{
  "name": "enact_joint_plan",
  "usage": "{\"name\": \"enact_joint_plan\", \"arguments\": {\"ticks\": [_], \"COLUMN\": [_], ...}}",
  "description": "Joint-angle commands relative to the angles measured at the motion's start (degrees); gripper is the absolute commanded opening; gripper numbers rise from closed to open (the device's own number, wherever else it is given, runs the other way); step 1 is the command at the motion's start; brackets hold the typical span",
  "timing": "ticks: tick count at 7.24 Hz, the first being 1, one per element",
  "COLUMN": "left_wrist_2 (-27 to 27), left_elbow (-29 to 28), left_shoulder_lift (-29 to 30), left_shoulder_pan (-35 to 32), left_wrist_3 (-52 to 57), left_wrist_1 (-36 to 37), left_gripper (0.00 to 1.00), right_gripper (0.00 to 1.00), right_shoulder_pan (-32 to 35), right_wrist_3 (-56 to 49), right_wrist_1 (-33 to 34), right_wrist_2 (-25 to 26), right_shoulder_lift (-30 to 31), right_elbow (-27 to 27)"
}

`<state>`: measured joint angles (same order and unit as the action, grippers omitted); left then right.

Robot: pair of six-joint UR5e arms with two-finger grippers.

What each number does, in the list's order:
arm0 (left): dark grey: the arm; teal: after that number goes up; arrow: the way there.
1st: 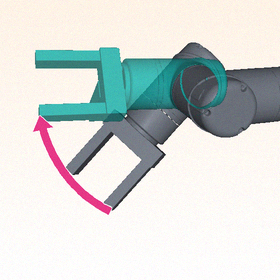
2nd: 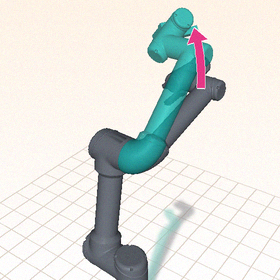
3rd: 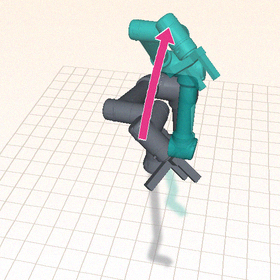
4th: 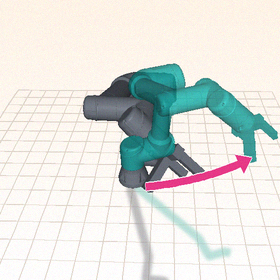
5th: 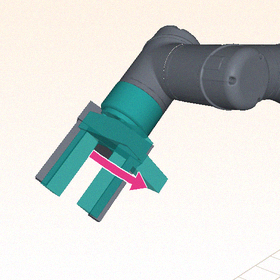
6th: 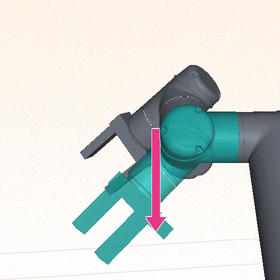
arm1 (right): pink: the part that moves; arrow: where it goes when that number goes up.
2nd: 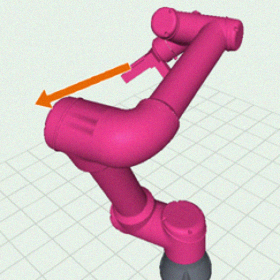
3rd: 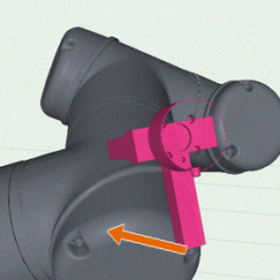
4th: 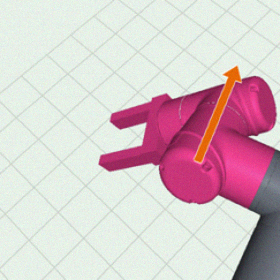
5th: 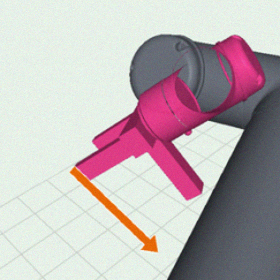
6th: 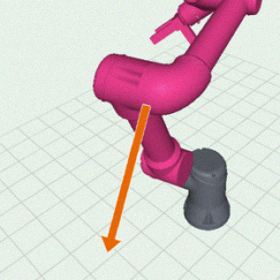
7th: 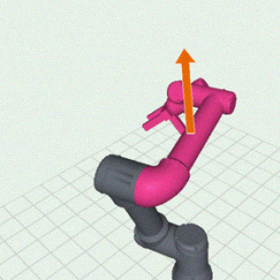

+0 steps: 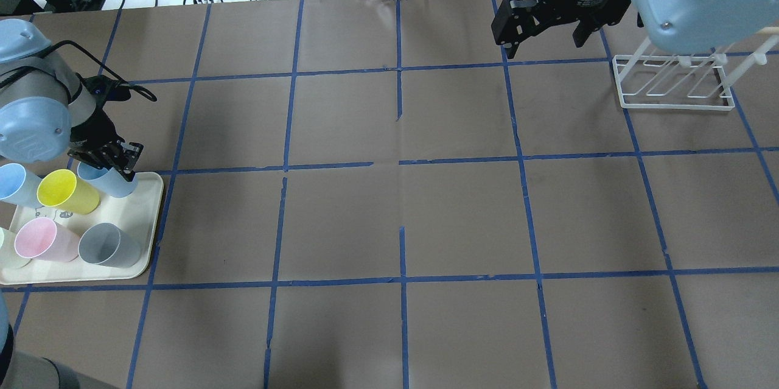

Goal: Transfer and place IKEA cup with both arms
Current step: 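Set the cup upright on the tray beside the yellow cup and release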

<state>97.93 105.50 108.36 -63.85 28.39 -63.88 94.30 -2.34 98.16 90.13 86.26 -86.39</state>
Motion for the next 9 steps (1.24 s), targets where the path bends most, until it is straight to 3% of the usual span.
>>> {"name": "enact_joint_plan", "arguments": {"ticks": [1,3,4,5,7,9], "left_wrist_2": [0.07,-0.02,-0.11,-0.37,-0.99,-4.12], "left_elbow": [0.23,1.28,1.55,1.81,-2.64,-10.02], "left_shoulder_lift": [0.89,0.80,0.63,-0.59,-4.80,-9.45], "left_shoulder_pan": [0.04,0.13,0.04,-0.05,-0.83,-2.58], "left_wrist_3": [-0.09,-0.08,0.00,0.00,-0.35,-3.41], "left_wrist_1": [-0.37,-0.63,-0.72,-1.07,-6.05,-17.80], "left_gripper": [0.00,0.80,0.95,1.00,1.00,1.00], "right_gripper": [1.00,1.00,1.00,1.00,1.00,1.00], "right_shoulder_pan": [0.00,0.00,0.00,0.00,0.00,0.00], "right_wrist_3": [5.39,6.47,6.30,6.30,6.30,6.30], "right_wrist_1": [-4.02,-5.60,-5.26,-5.17,-5.26,-4.99], "right_wrist_2": [-0.13,-0.22,-0.13,-0.48,-0.48,-0.48], "right_shoulder_lift": [0.22,1.36,1.36,1.36,1.28,1.28], "right_elbow": [0.16,0.08,0.08,0.08,0.08,0.08]}}
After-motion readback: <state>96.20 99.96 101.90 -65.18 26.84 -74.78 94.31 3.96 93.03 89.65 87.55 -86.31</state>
